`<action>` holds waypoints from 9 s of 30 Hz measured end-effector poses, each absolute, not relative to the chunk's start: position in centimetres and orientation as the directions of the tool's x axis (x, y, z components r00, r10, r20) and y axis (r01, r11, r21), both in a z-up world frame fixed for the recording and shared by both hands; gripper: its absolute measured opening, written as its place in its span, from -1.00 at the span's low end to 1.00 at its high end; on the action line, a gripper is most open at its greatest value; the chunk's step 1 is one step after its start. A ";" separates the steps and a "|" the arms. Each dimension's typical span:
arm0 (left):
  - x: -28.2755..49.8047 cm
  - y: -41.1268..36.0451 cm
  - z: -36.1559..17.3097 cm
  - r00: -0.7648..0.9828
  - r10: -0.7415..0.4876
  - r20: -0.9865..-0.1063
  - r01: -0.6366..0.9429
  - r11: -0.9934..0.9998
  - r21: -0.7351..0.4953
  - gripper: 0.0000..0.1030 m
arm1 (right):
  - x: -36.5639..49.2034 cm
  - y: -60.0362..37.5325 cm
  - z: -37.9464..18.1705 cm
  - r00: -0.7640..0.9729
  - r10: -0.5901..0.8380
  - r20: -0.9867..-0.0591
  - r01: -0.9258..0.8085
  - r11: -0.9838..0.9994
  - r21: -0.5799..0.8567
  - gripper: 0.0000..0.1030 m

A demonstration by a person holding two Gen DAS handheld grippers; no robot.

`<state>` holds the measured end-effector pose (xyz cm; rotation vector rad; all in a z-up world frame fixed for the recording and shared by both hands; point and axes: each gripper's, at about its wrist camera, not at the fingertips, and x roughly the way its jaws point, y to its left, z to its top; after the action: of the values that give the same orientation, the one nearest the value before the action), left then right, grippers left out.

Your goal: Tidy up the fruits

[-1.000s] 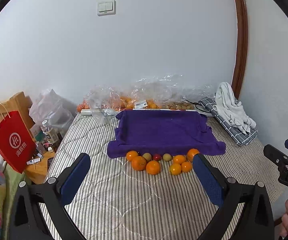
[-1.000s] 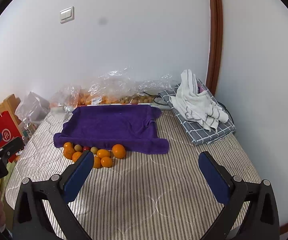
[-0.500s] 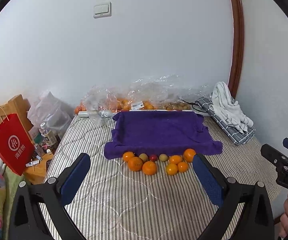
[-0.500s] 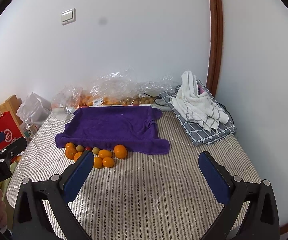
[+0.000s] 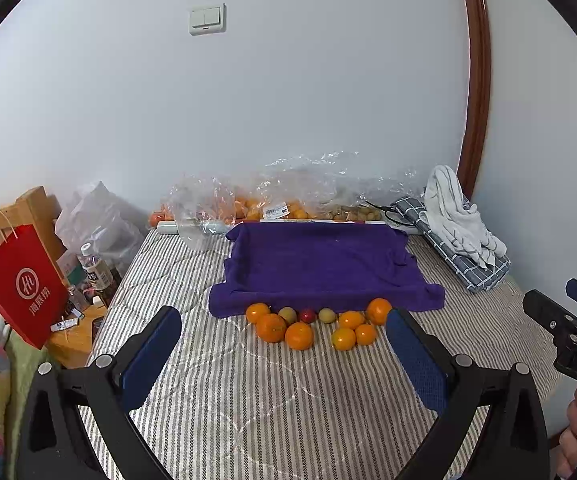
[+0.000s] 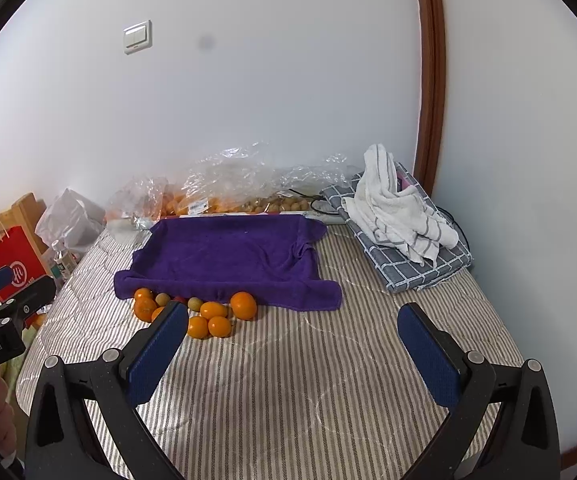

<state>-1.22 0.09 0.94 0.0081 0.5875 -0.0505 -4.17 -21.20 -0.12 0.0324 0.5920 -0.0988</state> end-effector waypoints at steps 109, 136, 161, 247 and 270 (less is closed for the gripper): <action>15.2 5.3 -17.2 0.568 -0.427 -0.703 0.117 0.888 -0.445 -0.08 | 11.6 -20.4 -19.1 0.657 0.022 -0.754 -0.053 0.998 -0.017 -0.28; 11.6 6.2 -13.7 0.632 -0.316 -0.707 0.084 0.936 -0.343 -0.31 | 9.7 -20.9 -18.0 0.673 0.038 -0.739 -0.027 0.999 0.027 -0.30; 12.0 5.7 -7.7 0.682 -0.279 -0.677 0.095 0.951 -0.296 -0.31 | 9.1 -20.8 -12.1 0.741 0.064 -0.669 -0.036 0.998 0.055 -0.31; 31.2 -0.5 -11.1 0.593 -0.085 -0.801 0.070 0.996 -0.053 0.02 | 26.3 -21.6 -15.5 0.659 0.061 -0.750 -0.044 0.998 0.043 0.38; 16.4 2.8 -8.4 0.686 -0.141 -0.713 0.110 0.990 -0.090 0.02 | 11.8 -21.8 -13.6 0.725 0.017 -0.688 0.013 0.999 0.039 0.37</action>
<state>16.44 2.85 -8.38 -0.0414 0.8023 -0.1408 11.81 -21.80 -13.59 0.0424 0.7598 0.0022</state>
